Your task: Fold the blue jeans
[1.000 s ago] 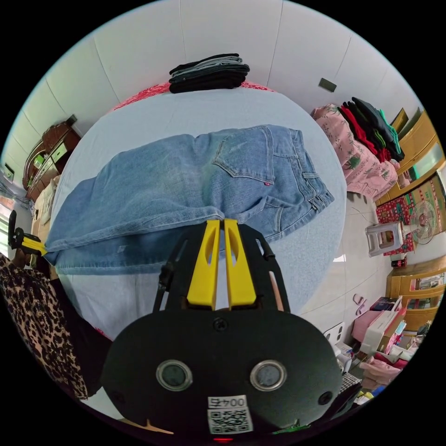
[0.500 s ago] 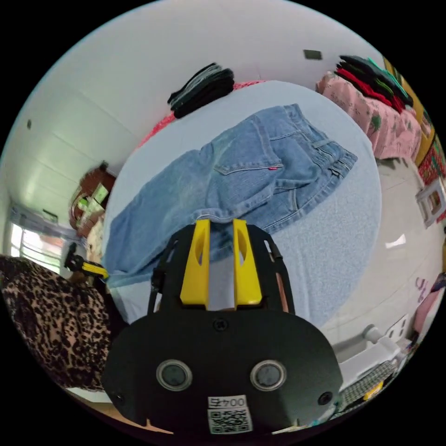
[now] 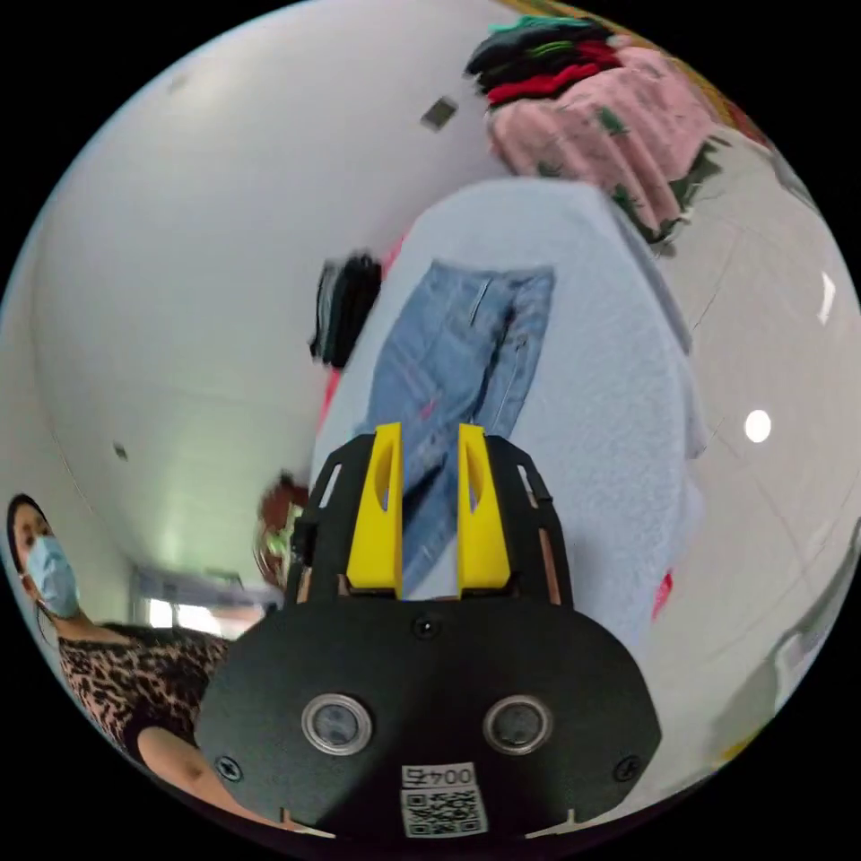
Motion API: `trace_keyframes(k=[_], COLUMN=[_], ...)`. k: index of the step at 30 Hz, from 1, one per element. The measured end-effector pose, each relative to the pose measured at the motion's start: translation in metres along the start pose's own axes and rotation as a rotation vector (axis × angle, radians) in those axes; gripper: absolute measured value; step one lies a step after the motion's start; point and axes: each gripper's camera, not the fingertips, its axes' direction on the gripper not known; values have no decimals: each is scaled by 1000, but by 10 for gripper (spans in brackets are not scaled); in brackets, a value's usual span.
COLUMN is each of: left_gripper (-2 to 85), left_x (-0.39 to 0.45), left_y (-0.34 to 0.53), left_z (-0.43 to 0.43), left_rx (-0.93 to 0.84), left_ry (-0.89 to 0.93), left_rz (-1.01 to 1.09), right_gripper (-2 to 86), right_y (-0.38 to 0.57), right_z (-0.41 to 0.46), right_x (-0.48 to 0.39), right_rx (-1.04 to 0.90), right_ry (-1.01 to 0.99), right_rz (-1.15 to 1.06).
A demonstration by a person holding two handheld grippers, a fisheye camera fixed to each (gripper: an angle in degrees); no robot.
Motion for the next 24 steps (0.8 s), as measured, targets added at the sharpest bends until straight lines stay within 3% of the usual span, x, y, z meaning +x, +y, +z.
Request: trace_keyframes(k=[2, 10, 14, 19, 24], left_gripper=[10, 10, 10, 9, 9], left_x=[-2, 1, -1, -2, -4], left_y=[-3, -10, -12, -11, -8], left_z=[2, 5, 6, 5, 6], left_rx=[-1, -15, -18, -19, -10], left_ry=[19, 11, 23, 15, 19], left_rz=[-7, 5, 5, 16, 9], right_gripper=[100, 108, 50, 41, 40], right_y=[-10, -51, -59, -58, -52], right_z=[-5, 44, 64, 76, 96], right_x=[13, 0, -13, -75, -90], right_rx=[76, -14, -48, -71, -132], right_ry=[-32, 148, 223, 589, 699], right_rz=[95, 153, 146, -87, -174])
